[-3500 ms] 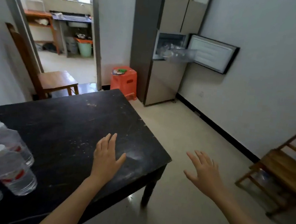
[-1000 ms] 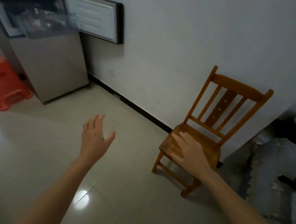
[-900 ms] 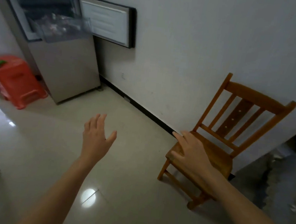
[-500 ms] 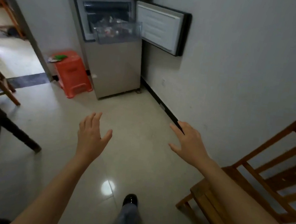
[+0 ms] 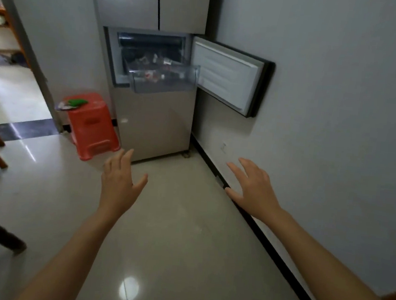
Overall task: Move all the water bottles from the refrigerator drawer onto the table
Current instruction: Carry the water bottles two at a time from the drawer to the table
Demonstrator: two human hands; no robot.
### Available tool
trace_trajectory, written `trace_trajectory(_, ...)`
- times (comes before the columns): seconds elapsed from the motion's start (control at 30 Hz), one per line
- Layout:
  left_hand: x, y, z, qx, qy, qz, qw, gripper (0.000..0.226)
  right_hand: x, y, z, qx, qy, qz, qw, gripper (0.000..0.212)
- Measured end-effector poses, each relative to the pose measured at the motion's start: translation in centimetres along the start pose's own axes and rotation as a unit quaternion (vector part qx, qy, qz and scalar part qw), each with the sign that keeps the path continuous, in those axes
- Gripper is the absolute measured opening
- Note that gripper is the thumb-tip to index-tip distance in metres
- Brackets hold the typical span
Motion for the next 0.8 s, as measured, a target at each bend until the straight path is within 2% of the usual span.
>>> trace_trajectory(0.17, -4.8, -1.1, -2.6, -0.008, -0.003, 0.004, 1.0, 0.064, -6.4, 1.8, -2.0, -0.035, 0.015, -0.015, 0.999, 0.066)
trace_trajectory(0.47, -14.3, -5.4, -6.7, -0.036, 0.004, 0.046, 0.998, 0.067, -19.8, 3.6, -7.9, -0.046, -0.005, 0.064, 0.997, 0.071)
trace_trajectory(0.53, -17.6, -6.3, -7.5, -0.041, 0.02, 0.055, 0.997, 0.071, -23.9, 4.1, -9.1, -0.045, 0.0, 0.086, 0.995, 0.07)
trace_trajectory(0.67, -24.7, -7.3, -9.5, -0.057, 0.038, 0.074, 0.995, 0.061, -33.1, 6.2, -10.7, -0.077, -0.002, 0.092, 0.993, 0.066)
trace_trajectory(0.8, -30.5, -8.5, -10.6, -0.071, 0.042, 0.096, 0.992, 0.063, -40.8, 7.5, -13.0, -0.089, -0.029, 0.118, 0.989, 0.067)
Point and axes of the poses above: each hand's wrist, its own x-axis away from the middle knuckle, its own z-axis out of the back of the hand, y = z × x, the point moved 8 cm from there along -x, towards the middle knuckle, and after that the axes turned 7 degrees about -x, right-handed, at the moved point
